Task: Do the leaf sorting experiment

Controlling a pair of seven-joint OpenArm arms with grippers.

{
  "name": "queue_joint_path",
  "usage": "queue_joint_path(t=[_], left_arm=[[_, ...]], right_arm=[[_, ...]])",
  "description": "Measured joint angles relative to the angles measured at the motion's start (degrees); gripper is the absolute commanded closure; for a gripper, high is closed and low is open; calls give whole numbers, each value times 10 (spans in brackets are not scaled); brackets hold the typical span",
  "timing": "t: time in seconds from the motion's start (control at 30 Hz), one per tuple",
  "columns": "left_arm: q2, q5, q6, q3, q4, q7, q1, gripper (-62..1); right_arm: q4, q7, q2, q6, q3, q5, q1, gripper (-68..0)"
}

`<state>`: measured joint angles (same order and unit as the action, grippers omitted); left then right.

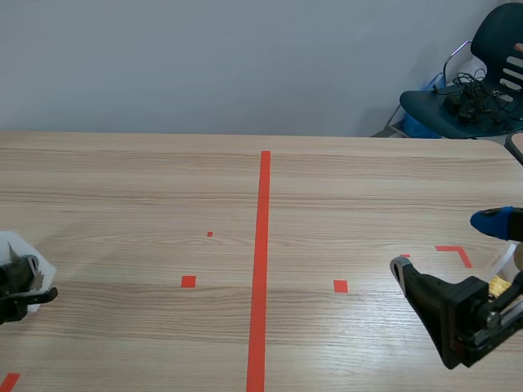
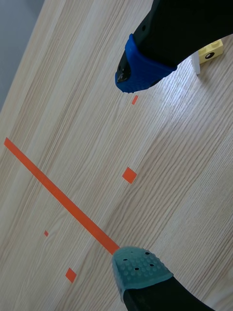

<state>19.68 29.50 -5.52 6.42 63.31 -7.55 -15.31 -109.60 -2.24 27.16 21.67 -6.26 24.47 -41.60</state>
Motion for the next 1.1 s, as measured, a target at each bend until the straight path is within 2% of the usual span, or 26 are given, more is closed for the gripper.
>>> queue_joint_path(t=[0.1,0.17,0.37,0.5,0.6,0.7,0.83,0.87,0.93,0.97,1.03,1.1], left_arm=[[-2,1,6,0,-37,-23,17,-66],[-2,1,5,0,-45,-23,19,-89],[-3,-1,4,0,-42,-21,18,-284],[-3,-1,4,5,-33,-19,17,-376],[2,-1,3,32,2,9,9,-392],[16,7,-8,68,73,50,-12,-392],[26,25,-50,112,199,83,-54,-400],[28,29,-63,122,231,87,-65,-434],[30,29,-101,138,290,87,-86,-551],[31,29,-123,144,318,92,-95,-618],[31,29,-184,152,365,105,-108,-623],[32,33,-259,153,401,122,-118,-623]], right_arm=[[0,0,0,0,0,0,0,-679],[0,0,0,0,0,0,0,-679],[0,0,0,0,0,0,0,-679],[0,0,0,0,0,0,0,-679],[0,0,0,0,0,0,0,-679],[0,0,0,0,0,0,0,-679],[0,0,0,0,0,0,0,-679],[0,0,0,0,0,0,0,-679],[0,0,0,0,0,0,0,-679],[0,0,0,0,0,0,0,-679],[0,0,0,0,0,0,0,-679],[0,0,0,0,0,0,0,-679]])
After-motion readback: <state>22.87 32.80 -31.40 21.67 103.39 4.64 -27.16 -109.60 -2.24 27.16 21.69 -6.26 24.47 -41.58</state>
